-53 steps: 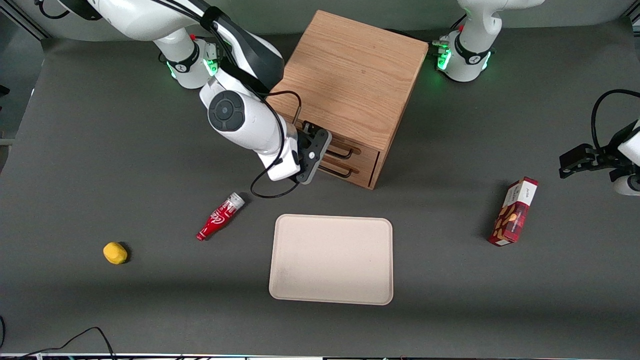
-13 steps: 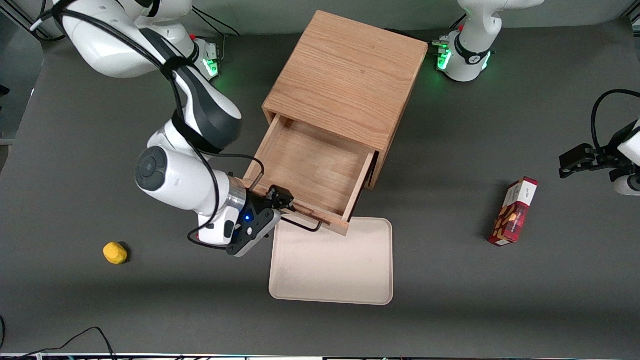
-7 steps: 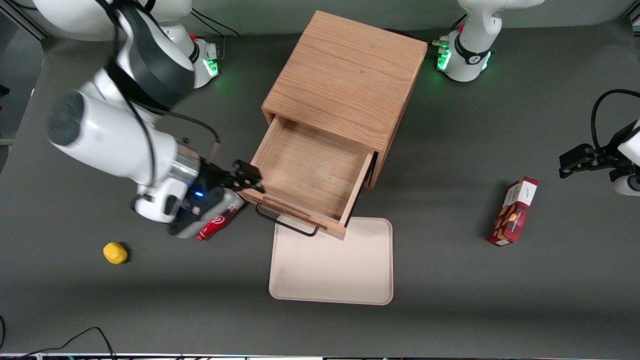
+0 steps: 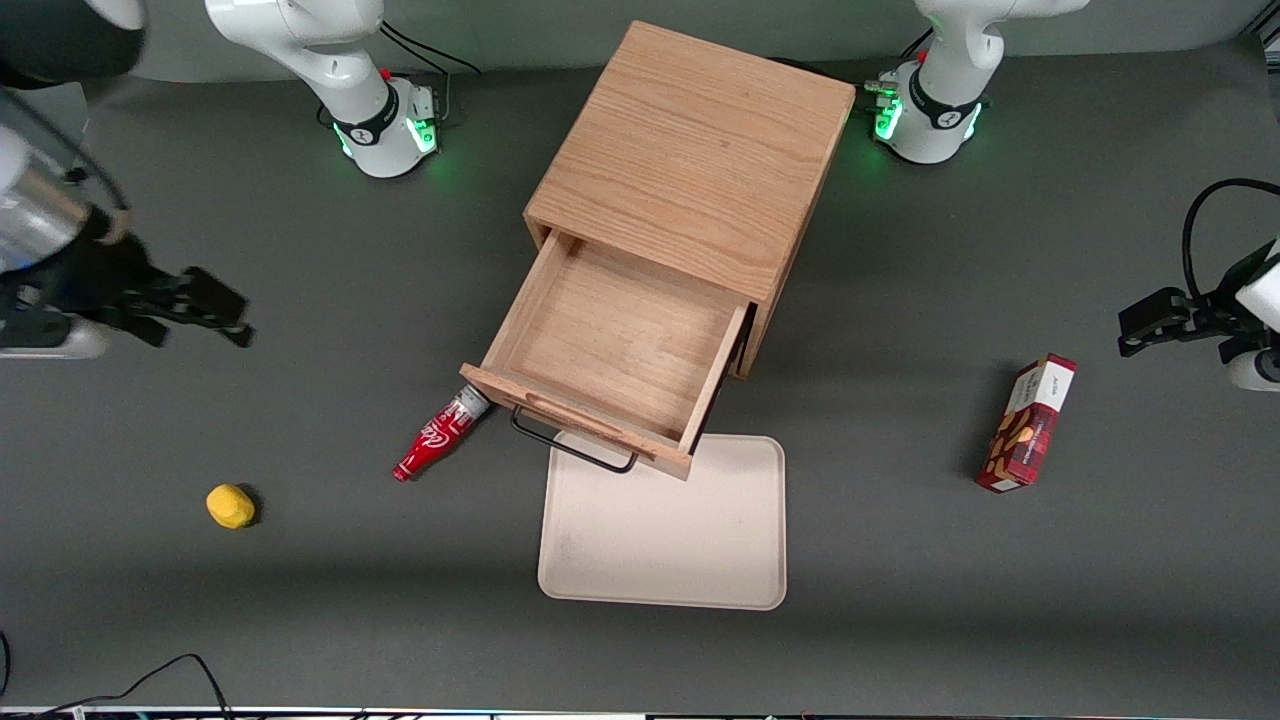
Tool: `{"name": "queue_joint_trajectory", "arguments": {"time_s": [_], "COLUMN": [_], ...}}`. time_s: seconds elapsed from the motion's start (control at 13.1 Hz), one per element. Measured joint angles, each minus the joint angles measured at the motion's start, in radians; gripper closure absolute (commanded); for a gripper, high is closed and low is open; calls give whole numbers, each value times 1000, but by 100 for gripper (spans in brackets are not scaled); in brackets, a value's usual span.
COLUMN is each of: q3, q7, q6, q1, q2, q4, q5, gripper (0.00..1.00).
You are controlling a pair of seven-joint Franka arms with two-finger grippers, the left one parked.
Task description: Open upper drawer
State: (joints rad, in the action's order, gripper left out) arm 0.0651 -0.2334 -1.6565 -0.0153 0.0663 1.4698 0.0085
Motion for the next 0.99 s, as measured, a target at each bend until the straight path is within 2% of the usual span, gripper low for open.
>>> {"name": "queue_joint_trajectory", "arguments": {"time_s": [0.15,0.46,0.61,0.76,0.99], "q3": [-58,-99,-124,-140,-139], "q7": [-2,14,76,159,192], "q6": [-51,-149,-170,-171,-171], "q1": [3,3,3,7,5], "q2": [-46,-144,-183,-200,-200], "q4": [63,218,280,299,298], "q5": [0,-1,-1,-1,-1], "gripper": [0,0,0,0,0]}}
